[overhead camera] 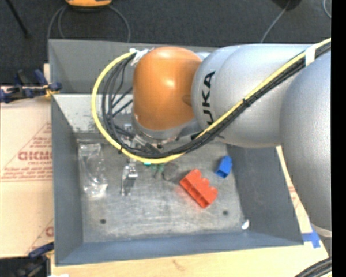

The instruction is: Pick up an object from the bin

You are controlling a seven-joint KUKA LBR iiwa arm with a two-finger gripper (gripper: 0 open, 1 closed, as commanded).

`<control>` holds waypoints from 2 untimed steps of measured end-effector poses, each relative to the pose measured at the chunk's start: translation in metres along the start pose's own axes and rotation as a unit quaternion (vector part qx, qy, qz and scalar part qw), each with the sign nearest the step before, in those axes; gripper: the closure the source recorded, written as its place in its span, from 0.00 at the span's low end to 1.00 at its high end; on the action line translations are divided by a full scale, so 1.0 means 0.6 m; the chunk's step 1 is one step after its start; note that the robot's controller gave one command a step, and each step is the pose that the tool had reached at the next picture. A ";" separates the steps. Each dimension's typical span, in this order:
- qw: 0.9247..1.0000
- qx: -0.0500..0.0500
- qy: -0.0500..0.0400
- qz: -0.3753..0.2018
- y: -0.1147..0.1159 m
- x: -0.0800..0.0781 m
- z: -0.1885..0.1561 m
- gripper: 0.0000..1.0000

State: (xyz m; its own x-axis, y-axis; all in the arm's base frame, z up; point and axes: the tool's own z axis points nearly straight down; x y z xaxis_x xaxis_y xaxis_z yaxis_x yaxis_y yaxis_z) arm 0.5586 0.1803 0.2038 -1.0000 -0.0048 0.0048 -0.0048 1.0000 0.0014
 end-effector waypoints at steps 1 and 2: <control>0.986 -0.001 -0.005 0.165 0.069 0.032 0.198 0.00; 0.972 -0.002 -0.004 0.234 0.098 0.049 0.172 0.00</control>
Offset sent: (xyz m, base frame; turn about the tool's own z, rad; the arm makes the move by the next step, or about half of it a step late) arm -0.0243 0.0464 -0.1338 0.3390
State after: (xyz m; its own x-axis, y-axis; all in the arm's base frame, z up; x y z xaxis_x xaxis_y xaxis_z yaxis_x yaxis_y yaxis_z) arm 0.5282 0.2392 0.1007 -0.8930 0.4500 -0.0021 0.4500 0.8930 0.0050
